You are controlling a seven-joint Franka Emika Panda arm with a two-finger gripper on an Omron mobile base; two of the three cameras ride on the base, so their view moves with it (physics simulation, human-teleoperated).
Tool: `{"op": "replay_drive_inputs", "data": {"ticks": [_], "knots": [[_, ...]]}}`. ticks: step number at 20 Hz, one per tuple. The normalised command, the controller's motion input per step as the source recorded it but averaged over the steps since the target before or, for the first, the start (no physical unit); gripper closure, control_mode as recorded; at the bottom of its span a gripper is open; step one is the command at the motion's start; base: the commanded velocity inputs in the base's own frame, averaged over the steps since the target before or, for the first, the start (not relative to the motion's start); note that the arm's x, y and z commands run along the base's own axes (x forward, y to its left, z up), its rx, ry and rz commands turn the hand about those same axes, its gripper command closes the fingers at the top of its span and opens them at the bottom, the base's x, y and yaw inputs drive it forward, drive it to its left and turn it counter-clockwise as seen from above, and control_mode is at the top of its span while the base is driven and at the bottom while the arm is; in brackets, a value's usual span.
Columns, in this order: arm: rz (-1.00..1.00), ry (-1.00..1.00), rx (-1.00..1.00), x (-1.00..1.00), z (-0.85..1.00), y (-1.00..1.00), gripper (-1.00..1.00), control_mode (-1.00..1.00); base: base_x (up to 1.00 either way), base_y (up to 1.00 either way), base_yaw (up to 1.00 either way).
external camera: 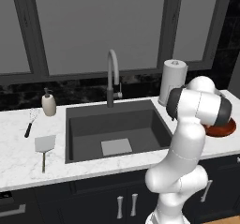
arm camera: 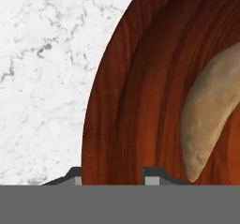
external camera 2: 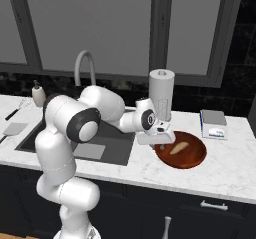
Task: Pick the sweet potato from the sink and place it in the bowl. Then pick the bowl and place it in the microwave. Then close the microwave door and press the start button.
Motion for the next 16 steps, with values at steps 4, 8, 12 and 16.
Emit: {"op": "replay_drive_inputs", "data": {"ticks": [4,8,12,16], "knots": [[0.11,-0.08,-0.02,-0.43,0.19,0.29,1.0,-1.0,0.0,0.0,0.0],[0.47,0.04,-0.06,-0.32,0.44,0.48,1.0,-1.0,0.0,0.0,0.0],[0.68,0.02,-0.04,-0.26,0.34,0.27,1.0,-1.0,0.0,0.0,0.0],[0.81,0.11,0.0,-0.2,0.66,0.3,1.0,-1.0,0.0,0.0,0.0]]}}
